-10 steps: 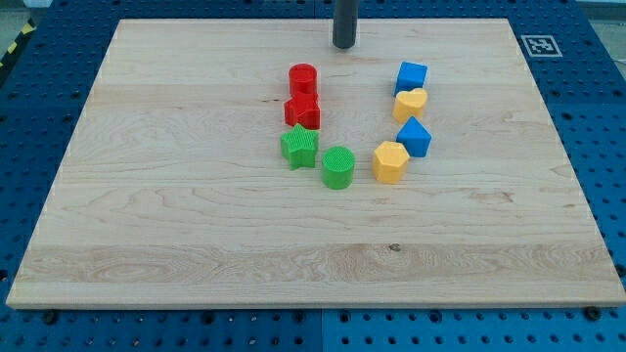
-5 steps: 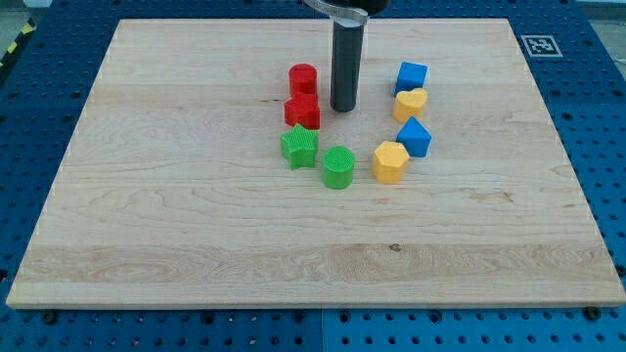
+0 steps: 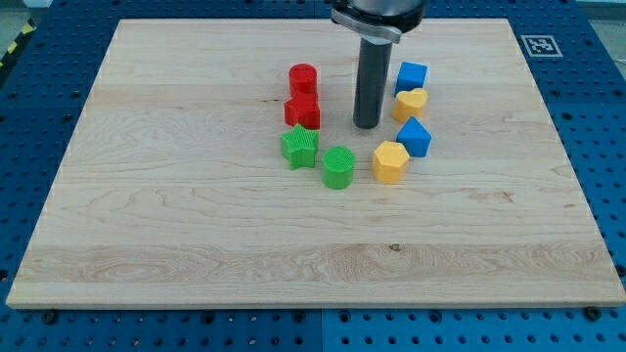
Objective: Push the blue triangle towards the bottom left of the board
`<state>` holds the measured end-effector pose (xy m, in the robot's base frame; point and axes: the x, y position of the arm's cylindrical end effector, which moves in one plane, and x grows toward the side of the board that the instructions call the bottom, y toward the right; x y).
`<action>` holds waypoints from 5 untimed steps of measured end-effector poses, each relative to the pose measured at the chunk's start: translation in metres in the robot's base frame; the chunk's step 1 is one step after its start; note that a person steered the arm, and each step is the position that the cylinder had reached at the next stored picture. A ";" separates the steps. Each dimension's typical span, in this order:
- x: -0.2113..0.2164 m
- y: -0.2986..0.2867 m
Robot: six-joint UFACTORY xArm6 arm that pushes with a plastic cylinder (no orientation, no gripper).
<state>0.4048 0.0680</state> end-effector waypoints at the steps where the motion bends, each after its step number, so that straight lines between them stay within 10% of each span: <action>1: 0.015 0.026; 5: 0.038 0.110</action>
<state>0.4425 0.1778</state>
